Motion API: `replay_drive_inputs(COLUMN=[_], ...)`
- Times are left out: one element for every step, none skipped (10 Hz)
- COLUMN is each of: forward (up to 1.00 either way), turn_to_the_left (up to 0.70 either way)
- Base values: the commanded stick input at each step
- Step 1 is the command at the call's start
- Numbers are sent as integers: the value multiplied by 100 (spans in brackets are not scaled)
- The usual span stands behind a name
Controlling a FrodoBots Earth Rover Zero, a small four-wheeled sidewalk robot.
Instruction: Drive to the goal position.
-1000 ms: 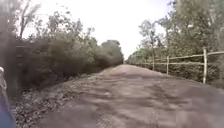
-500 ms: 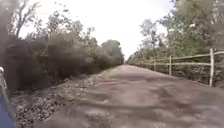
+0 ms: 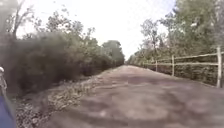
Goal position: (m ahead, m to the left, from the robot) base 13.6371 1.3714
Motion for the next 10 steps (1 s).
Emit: replay_drive_inputs(forward=[70,70,70,70,70,70,70,70,70,70], turn_to_the_left=[0,0,0,0,0,0,0,0,0,0])
